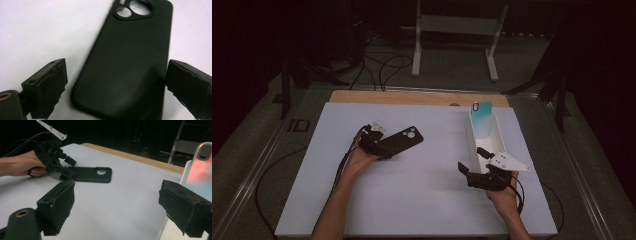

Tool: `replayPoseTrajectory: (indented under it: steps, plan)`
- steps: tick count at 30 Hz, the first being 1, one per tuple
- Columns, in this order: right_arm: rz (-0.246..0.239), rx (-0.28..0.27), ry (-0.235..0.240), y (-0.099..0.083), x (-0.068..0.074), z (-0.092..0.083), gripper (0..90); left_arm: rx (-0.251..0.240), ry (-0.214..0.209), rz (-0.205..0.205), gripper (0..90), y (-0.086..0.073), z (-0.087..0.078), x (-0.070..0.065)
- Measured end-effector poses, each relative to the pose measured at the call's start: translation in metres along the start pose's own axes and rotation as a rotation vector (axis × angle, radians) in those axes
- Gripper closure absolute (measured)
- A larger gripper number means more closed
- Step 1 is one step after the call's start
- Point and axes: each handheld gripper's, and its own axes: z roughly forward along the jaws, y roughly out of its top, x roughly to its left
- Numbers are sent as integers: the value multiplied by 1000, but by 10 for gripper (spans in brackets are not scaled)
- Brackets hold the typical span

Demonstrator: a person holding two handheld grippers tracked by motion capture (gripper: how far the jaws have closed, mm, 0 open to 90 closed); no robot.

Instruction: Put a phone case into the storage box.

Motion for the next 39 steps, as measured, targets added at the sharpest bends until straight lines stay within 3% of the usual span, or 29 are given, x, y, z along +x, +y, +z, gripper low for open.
replayPoseTrajectory:
  steps: [2,10,14,19,27,31,39]
  plan:
    - [1,-1,0,0,1,0,131,24,15,26,57,-1,1,-4]
    - [2,4,0,-1,1,1,132,55,-15,41,91,1,-1,-16]
    - [3,6,2,-1,1,2,132,61,-8,53,92,3,1,-24]
    - [-1,12,8,-2,2,4,132,57,-1,38,90,4,3,-25]
    - [-1,17,9,-2,4,6,133,65,29,51,64,8,10,-30]
    - [-1,15,11,-2,4,7,134,96,36,53,52,13,11,-31]
    - [-5,10,13,-1,4,5,135,120,52,52,133,16,9,-32]
